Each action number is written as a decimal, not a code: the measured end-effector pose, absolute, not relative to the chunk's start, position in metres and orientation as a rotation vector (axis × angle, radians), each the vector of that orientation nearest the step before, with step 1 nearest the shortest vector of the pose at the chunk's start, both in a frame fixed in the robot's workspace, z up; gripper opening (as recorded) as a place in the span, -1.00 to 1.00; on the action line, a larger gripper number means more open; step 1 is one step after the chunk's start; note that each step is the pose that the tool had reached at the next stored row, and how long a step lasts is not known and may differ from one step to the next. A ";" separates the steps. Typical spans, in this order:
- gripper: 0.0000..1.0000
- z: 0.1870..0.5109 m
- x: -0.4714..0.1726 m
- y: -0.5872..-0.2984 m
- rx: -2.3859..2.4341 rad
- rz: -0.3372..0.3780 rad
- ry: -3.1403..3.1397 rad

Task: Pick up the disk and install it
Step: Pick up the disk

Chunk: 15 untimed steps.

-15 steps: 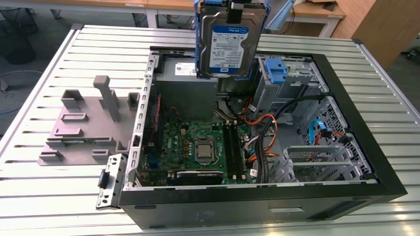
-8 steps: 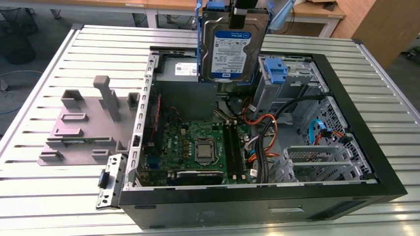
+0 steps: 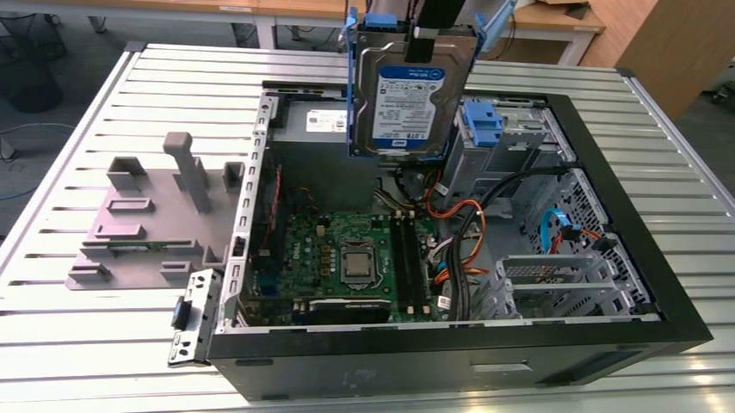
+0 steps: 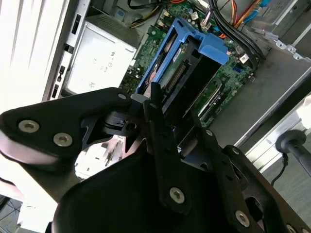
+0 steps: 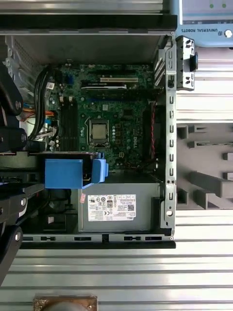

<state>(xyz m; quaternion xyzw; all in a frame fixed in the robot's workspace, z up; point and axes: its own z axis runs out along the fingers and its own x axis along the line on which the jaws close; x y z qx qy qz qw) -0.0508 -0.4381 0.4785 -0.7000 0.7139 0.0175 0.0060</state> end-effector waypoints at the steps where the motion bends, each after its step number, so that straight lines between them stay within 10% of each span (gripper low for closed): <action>1: -0.30 0.478 -0.051 -0.439 -2.191 0.055 2.234; 15: -0.30 0.478 -0.050 -0.446 -2.191 0.055 2.234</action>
